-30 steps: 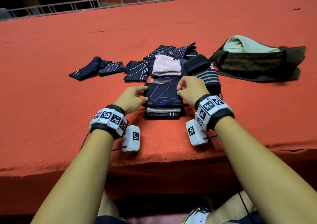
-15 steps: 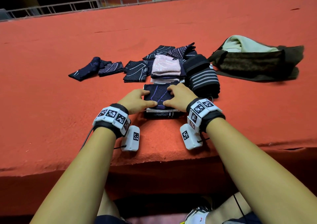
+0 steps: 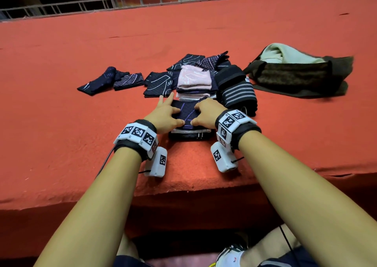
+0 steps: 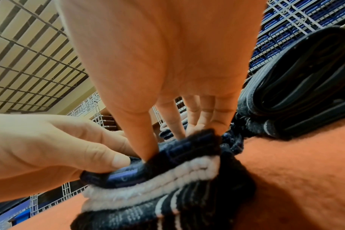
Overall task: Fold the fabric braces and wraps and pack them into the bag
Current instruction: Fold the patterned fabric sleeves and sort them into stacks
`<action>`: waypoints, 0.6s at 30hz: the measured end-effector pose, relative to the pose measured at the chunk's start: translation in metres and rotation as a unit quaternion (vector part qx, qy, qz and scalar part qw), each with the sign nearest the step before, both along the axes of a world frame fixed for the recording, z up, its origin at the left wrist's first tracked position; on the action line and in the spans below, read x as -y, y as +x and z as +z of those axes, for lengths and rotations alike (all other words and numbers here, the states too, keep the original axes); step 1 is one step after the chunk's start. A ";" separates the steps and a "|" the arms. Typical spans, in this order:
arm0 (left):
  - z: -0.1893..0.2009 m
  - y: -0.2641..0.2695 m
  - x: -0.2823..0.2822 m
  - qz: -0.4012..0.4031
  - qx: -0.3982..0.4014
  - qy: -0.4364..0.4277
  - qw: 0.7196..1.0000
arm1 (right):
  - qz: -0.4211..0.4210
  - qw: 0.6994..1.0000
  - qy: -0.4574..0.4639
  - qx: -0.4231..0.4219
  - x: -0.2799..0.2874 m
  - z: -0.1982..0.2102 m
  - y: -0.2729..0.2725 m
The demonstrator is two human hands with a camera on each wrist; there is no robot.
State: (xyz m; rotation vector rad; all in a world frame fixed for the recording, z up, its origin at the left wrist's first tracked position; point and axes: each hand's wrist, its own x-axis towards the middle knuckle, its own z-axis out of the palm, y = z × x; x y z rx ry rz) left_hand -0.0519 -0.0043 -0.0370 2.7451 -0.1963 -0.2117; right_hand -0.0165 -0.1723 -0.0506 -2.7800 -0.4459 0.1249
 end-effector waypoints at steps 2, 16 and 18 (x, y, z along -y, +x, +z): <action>-0.001 0.001 -0.001 -0.007 -0.011 0.010 1.000 | 0.004 1.000 -0.006 0.004 0.000 -0.001 0.001; -0.006 -0.001 -0.003 0.001 -0.029 0.018 0.999 | 0.021 1.000 -0.016 0.002 0.000 -0.001 0.004; -0.007 -0.002 -0.004 0.000 -0.032 0.016 0.999 | 0.023 0.999 -0.024 0.005 -0.001 -0.001 0.003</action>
